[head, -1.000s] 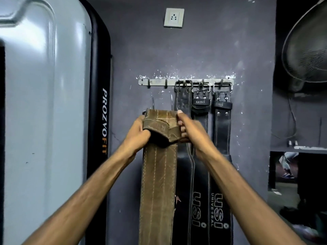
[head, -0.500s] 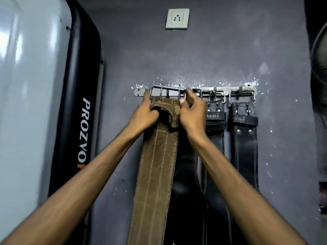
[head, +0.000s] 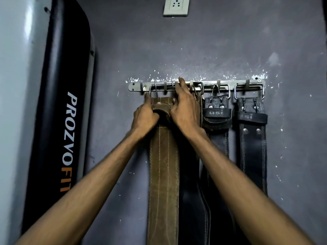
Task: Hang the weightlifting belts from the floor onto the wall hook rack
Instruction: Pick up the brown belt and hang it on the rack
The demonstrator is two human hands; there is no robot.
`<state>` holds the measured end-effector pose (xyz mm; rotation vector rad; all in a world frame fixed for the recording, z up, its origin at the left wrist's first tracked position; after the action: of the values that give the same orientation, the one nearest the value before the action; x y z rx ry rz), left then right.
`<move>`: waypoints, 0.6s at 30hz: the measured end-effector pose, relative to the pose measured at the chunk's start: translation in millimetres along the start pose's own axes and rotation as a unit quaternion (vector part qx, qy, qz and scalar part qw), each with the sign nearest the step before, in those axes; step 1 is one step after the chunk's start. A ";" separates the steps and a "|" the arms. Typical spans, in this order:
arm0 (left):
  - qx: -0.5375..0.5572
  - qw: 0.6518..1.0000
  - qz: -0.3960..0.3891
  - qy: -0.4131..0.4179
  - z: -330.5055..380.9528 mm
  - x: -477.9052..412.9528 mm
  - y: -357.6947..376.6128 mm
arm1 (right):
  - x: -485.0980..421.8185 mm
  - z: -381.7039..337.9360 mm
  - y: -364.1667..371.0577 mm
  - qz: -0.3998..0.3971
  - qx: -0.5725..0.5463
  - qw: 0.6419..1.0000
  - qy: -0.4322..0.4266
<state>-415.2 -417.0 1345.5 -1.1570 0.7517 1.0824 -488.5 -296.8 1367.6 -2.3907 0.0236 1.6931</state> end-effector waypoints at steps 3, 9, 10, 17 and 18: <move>-0.001 1.000 -0.003 0.012 1.2 2.8 -5.5 | 7.4 -2.4 -3.6 -0.014 -0.015 1.000 0.004; -0.006 0.998 -0.037 0.060 0.9 22.5 -13.2 | 28.9 -6.1 -12.0 -0.024 -0.044 0.999 0.020; -0.013 0.997 -0.046 0.063 0.0 27.1 -14.3 | 34.4 -7.4 -15.4 -0.024 -0.047 0.998 0.021; -0.018 0.996 -0.071 0.059 -2.4 88.4 -33.2 | 81.8 -4.4 -34.3 -0.031 -0.080 0.993 0.085; -0.010 0.996 -0.077 0.051 -4.8 102.1 -36.4 | 93.5 -4.2 -36.2 -0.036 -0.080 0.992 0.091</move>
<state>-346.7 -395.0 1264.3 -1.2734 0.7201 0.9101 -448.0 -252.0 1287.4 -2.6203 -0.1742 1.4931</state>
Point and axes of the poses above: each hand's wrist, its own x-axis away from the middle knuckle, its own y-axis out of the palm, z = x × y, the point moved 7 cm from there along -x, towards the middle knuckle, and after that the axes turned 11 degrees about y, right-handed, at the moved point
